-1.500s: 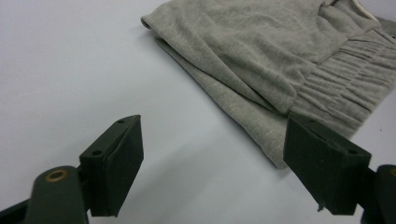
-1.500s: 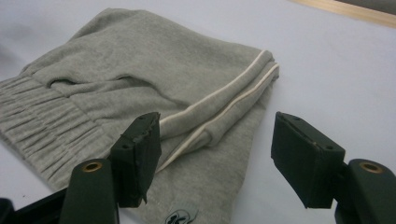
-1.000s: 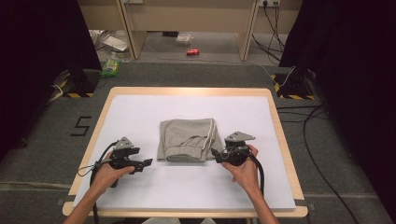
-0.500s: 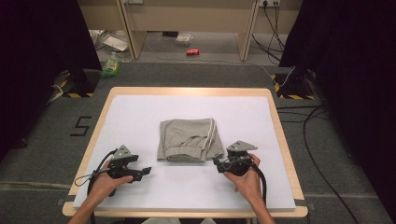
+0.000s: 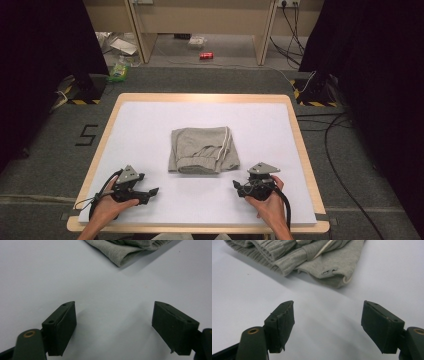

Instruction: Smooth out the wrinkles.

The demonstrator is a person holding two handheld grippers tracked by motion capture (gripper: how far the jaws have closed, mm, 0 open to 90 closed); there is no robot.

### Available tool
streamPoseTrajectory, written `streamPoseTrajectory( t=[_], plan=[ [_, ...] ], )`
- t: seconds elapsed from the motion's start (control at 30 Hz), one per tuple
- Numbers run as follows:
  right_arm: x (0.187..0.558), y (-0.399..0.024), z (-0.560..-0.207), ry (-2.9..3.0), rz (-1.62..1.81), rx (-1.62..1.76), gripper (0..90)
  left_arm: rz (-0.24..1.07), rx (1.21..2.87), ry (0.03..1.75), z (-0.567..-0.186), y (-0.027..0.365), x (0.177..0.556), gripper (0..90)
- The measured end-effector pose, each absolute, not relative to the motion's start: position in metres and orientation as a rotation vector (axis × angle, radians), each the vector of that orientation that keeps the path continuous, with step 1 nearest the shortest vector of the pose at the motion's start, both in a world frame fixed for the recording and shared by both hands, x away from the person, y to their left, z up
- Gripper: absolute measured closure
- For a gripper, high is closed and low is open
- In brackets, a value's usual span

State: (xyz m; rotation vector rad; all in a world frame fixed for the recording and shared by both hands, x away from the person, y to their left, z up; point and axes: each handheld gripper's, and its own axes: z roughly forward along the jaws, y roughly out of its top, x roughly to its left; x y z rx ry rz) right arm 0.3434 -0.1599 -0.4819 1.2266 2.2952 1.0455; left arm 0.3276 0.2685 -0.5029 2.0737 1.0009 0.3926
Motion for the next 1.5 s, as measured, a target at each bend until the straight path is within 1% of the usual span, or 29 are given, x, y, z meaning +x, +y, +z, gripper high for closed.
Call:
streamPoseTrajectory(
  t=[0.1,0.67,0.9,1.13,1.5],
  plan=[
    [0.336,-0.163,-0.48,2.286,1.04,1.217,26.9,0.427,2.099,0.987,-0.503,0.266,0.323,18.9],
    [0.312,-0.175,-0.487,2.286,0.994,1.245,23.3,0.431,2.09,0.992,-0.504,0.269,0.307,17.5],
    [0.306,-0.18,-0.49,2.295,0.951,1.254,21.3,0.447,2.054,0.985,-0.509,0.273,0.3,17.5],
    [0.304,-0.18,-0.495,2.302,0.947,1.231,16.1,0.441,2.043,0.987,-0.51,0.273,0.3,17.3],
    [0.304,-0.18,-0.497,2.296,0.958,1.225,14.7,0.437,2.042,0.988,-0.51,0.274,0.3,17.3]
  ],
)
